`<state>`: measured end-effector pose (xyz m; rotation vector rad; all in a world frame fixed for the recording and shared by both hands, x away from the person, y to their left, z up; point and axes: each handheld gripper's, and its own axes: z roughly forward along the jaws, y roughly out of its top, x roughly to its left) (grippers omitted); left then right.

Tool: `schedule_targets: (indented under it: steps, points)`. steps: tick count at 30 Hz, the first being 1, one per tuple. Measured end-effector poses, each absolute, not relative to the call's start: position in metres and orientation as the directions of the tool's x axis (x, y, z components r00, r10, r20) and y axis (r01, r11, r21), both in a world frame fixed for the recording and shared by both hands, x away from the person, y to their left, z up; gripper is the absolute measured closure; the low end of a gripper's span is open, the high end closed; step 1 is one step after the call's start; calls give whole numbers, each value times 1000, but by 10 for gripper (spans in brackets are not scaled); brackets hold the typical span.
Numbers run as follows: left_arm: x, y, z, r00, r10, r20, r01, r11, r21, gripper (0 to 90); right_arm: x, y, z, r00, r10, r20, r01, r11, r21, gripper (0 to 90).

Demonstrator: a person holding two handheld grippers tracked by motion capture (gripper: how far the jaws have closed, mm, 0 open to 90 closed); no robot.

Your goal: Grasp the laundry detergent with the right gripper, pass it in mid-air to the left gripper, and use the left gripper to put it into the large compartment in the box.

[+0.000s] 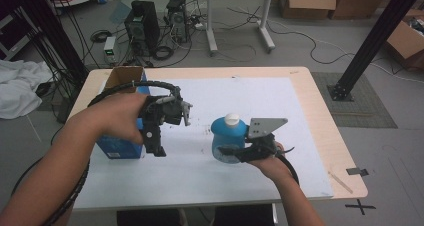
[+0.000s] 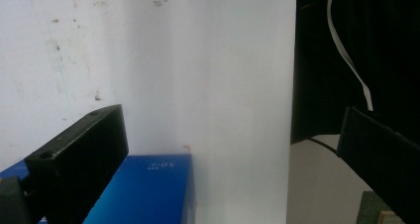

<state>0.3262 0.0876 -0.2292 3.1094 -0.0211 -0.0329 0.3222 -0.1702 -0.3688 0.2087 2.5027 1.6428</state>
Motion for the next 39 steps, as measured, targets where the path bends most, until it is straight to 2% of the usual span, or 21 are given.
schedule_targets:
  steps: [7,15,28,39]
  points:
    - [324,82,-229,1000,-16,-25,-15,-999,37,0,314,-139,-374,-995,99,-33,10,411,912,475]
    - [322,77,-234,999,-26,-41,-25,-999,38,1,312,-104,-384,-999,44,-16,3,415,910,475]
    - [317,73,-236,999,-27,-39,-25,-999,28,1,319,-58,-386,-1000,6,8,10,399,917,474]
    - [317,76,-241,999,-15,-30,-14,-999,38,2,319,-45,-378,-1000,-19,-19,-25,392,920,473]
